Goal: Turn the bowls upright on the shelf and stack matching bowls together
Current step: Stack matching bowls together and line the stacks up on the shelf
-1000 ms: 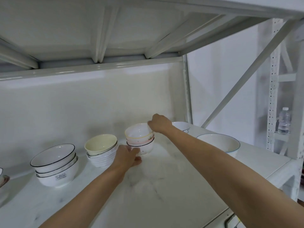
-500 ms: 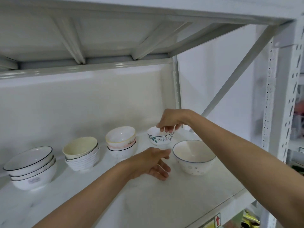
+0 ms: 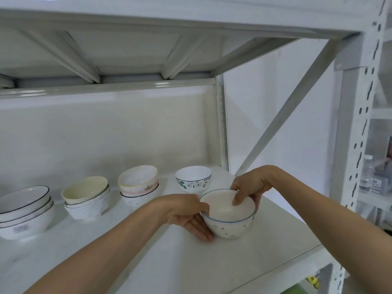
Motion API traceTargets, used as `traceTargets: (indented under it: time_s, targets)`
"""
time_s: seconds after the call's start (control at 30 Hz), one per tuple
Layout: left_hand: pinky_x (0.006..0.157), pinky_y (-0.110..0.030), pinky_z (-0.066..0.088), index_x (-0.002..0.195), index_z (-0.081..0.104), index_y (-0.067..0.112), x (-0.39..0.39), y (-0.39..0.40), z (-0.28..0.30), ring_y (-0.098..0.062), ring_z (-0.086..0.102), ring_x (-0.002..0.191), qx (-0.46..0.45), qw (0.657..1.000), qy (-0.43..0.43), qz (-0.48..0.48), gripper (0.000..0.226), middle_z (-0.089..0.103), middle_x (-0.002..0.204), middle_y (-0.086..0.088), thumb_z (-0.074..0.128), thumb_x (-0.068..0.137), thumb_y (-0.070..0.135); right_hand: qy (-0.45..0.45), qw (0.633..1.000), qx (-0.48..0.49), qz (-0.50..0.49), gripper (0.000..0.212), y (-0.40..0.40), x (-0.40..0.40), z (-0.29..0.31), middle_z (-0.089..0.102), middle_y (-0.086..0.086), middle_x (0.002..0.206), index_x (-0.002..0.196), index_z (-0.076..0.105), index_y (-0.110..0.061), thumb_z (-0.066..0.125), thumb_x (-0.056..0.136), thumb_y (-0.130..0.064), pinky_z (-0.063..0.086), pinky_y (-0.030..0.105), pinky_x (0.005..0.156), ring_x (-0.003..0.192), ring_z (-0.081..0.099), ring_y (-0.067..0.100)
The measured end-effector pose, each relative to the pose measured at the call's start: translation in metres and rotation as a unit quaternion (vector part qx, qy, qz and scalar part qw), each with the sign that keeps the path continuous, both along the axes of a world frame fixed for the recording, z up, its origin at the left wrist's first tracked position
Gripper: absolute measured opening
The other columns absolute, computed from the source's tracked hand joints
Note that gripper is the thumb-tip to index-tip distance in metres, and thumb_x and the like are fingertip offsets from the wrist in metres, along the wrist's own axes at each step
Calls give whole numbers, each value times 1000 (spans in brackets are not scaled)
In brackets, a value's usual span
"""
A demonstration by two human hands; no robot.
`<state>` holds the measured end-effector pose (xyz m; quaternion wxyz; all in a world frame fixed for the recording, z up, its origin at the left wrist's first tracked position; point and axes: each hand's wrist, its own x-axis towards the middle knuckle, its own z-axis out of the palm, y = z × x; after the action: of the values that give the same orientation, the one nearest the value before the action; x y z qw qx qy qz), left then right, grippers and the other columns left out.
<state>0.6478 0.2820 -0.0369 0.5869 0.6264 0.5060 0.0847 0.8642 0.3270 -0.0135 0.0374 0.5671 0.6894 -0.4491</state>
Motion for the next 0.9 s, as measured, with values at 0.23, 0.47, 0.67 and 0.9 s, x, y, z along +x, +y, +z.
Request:
traceTargets:
  time_s: [0.23, 0.47, 0.67, 0.9]
  targets:
    - [74, -36, 61, 126, 47, -16, -12, 16, 16, -30, 73, 73, 21, 998, -3, 55, 41, 65, 103, -32, 39, 90, 2, 68, 997, 42, -9, 25, 13, -11, 10, 60, 26, 109, 116, 57, 9, 54, 96, -6, 62, 35, 58, 96, 61, 42]
    - [52, -29, 60, 104, 56, 1, -34, 46, 50, -22, 70, 54, 133, 959, -83, 235, 29, 69, 63, -16, 50, 98, 29, 185, 957, 191, -114, 30, 34, -37, 40, 62, 20, 99, 120, 54, 1, 51, 99, -20, 61, 27, 56, 64, 64, 25]
    - [67, -32, 61, 109, 55, -8, -28, 71, 49, -22, 68, 52, 246, 905, -120, 324, 31, 63, 79, -19, 60, 92, 18, 238, 902, 268, -242, 17, 63, -70, 40, 57, 19, 72, 104, 51, 4, 42, 95, -6, 61, 39, 55, 54, 61, 29]
    - [60, -27, 58, 100, 52, -4, -14, 86, 28, -20, 64, 43, 262, 876, -124, 386, 14, 58, 78, -11, 52, 87, 1, 148, 886, 368, -239, 23, 75, -82, 22, 61, 17, 81, 105, 53, -3, 35, 90, 0, 57, 45, 76, 67, 66, 38]
